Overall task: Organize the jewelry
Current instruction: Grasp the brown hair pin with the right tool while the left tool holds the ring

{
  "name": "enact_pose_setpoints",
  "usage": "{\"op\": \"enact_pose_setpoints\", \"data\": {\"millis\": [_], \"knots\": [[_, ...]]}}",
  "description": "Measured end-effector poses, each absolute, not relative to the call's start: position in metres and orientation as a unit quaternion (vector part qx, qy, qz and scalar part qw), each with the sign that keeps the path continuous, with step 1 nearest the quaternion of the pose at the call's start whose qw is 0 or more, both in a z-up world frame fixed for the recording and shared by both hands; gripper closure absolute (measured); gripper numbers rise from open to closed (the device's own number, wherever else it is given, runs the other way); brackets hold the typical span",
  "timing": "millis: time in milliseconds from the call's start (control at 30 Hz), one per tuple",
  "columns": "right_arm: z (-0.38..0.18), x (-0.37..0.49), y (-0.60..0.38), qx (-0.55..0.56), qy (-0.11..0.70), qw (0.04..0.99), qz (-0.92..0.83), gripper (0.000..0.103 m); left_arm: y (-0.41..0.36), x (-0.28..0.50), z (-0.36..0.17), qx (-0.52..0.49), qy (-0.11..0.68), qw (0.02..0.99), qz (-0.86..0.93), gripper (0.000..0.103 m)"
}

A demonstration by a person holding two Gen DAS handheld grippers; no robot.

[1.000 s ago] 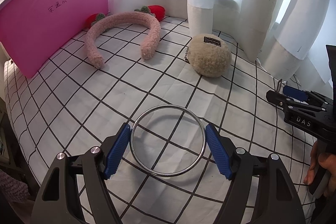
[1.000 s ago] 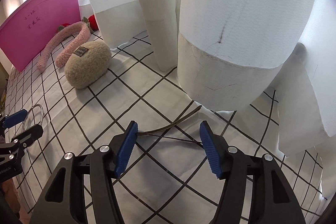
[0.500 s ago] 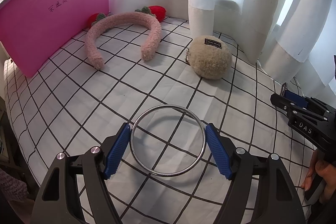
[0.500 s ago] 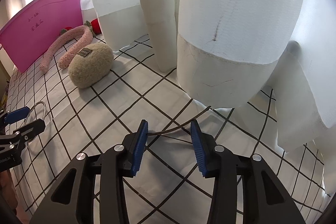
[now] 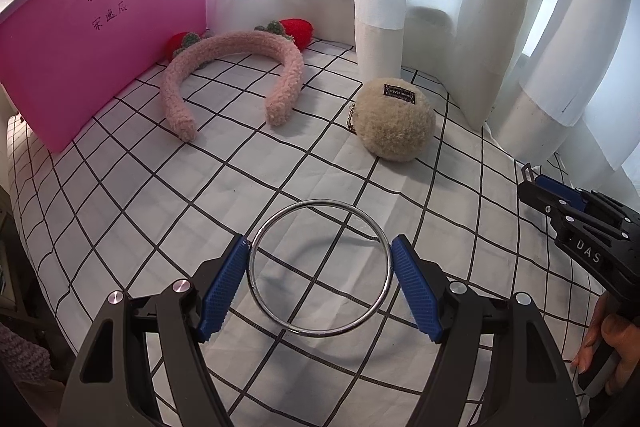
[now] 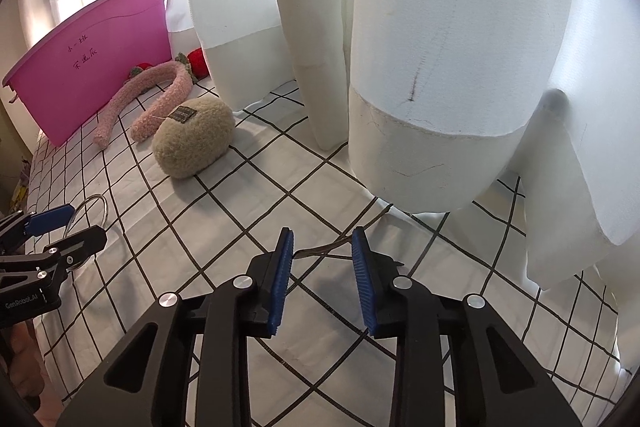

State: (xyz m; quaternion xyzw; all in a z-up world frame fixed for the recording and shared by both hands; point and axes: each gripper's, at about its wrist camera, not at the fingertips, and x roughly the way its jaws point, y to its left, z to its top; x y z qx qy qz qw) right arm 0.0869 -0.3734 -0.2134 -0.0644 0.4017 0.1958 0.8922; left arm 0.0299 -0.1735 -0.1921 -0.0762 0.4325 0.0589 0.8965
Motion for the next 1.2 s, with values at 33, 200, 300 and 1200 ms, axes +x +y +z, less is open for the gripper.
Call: {"op": "enact_pose_setpoints", "data": {"millis": [33, 200, 300, 1200], "knots": [[-0.212, 0.086, -0.375, -0.06, 0.399, 0.893, 0.198, 0.078, -0.174, 0.03, -0.192, -0.076, 0.432, 0.897, 0.059, 0.032], [-0.208, 0.082, -0.379, -0.046, 0.39, 0.895, 0.211, 0.085, -0.172, 0.03, -0.193, -0.078, 0.434, 0.896, 0.06, 0.032], [-0.208, 0.076, -0.379, -0.052, 0.391, 0.895, 0.208, 0.085, -0.172, 0.03, -0.194, -0.08, 0.435, 0.895, 0.06, 0.032], [-0.23, 0.087, -0.346, -0.028, 0.433, 0.898, 0.068, 0.059, -0.167, 0.031, -0.194, -0.081, 0.437, 0.894, 0.057, 0.032]]}}
